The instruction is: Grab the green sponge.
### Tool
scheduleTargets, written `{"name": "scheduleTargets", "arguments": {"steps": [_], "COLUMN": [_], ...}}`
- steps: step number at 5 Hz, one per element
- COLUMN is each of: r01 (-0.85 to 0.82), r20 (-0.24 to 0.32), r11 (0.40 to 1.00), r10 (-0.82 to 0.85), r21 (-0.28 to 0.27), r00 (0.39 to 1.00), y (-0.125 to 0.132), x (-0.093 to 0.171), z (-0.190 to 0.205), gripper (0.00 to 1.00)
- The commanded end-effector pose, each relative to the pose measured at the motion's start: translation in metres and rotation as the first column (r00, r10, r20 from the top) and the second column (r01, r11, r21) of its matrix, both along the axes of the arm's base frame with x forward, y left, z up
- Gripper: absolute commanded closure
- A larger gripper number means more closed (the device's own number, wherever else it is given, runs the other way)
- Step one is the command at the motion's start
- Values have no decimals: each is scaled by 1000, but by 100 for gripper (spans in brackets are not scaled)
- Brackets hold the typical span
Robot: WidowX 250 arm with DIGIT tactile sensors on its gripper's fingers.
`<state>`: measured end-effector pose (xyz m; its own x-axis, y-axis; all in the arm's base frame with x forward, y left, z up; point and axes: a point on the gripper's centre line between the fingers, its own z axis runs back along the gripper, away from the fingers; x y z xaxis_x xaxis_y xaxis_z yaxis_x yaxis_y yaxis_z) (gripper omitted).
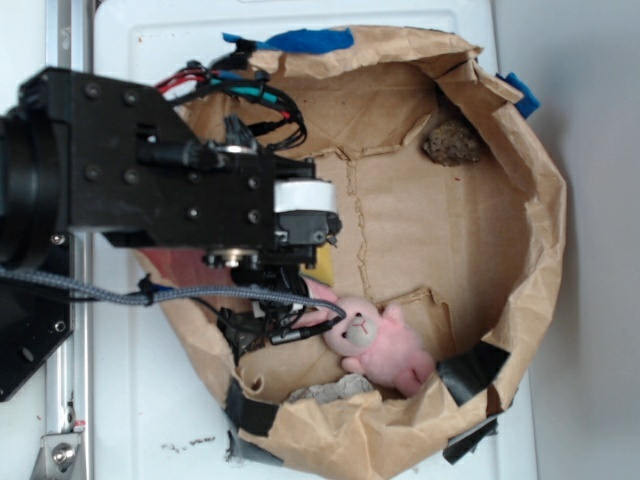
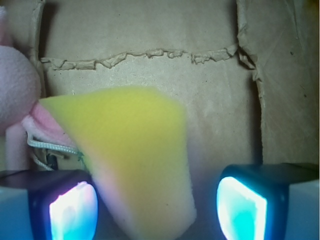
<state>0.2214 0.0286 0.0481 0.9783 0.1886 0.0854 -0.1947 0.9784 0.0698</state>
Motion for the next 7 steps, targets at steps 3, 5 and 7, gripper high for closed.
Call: {"name": "scheduleTargets", "arguments": {"steps": [3, 5, 7], "r01": [134, 138, 110], "r20": [148, 154, 141], "r11": [990, 989, 994], "r10": [-140, -145, -112], "r21": [51, 55, 24], "r00": [979, 977, 984], "y": [11, 20, 24], "x": [37, 52, 57], "z": [2, -1, 8], "gripper": [91, 100, 100]}}
